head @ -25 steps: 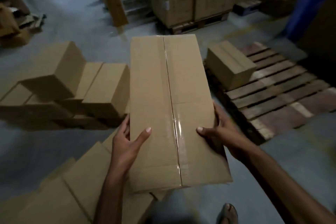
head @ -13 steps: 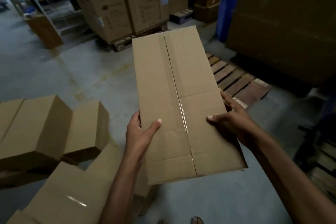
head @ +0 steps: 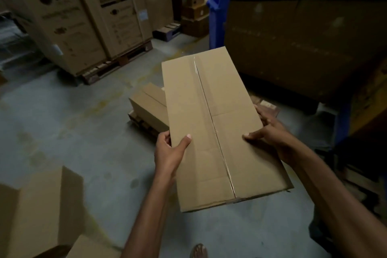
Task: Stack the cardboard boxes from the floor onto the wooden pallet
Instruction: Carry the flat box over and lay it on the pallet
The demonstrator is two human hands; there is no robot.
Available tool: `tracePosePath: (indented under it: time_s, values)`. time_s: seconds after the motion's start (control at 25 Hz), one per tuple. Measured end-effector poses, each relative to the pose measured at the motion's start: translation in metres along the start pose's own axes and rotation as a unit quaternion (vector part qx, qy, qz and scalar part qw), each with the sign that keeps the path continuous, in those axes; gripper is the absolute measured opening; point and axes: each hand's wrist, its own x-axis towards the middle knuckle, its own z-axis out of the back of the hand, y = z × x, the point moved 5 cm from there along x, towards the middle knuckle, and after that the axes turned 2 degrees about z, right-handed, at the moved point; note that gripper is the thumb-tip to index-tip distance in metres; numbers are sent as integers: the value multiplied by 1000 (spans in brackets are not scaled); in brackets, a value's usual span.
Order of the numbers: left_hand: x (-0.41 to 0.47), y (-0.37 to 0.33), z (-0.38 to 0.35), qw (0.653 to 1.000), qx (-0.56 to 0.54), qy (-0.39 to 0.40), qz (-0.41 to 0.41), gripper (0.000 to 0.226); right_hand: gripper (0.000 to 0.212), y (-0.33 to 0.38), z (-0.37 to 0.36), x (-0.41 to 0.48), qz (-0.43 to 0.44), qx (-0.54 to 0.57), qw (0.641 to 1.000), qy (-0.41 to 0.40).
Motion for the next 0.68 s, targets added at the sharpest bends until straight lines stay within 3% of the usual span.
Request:
tracePosePath:
  time_s: [0.24, 0.52, 0.68]
  values:
    - [87, -29, -97, 1000, -5, -2, -15, 51, 113, 6, 73, 115, -15, 14, 1000, -11]
    - [193, -52, -265, 997, -12, -67, -30, 53, 110, 20, 188, 293, -8, 2, 999, 53]
    - [231, -75, -337, 992, -11, -127, -9, 52, 103, 65, 244, 381, 3, -29, 994, 106]
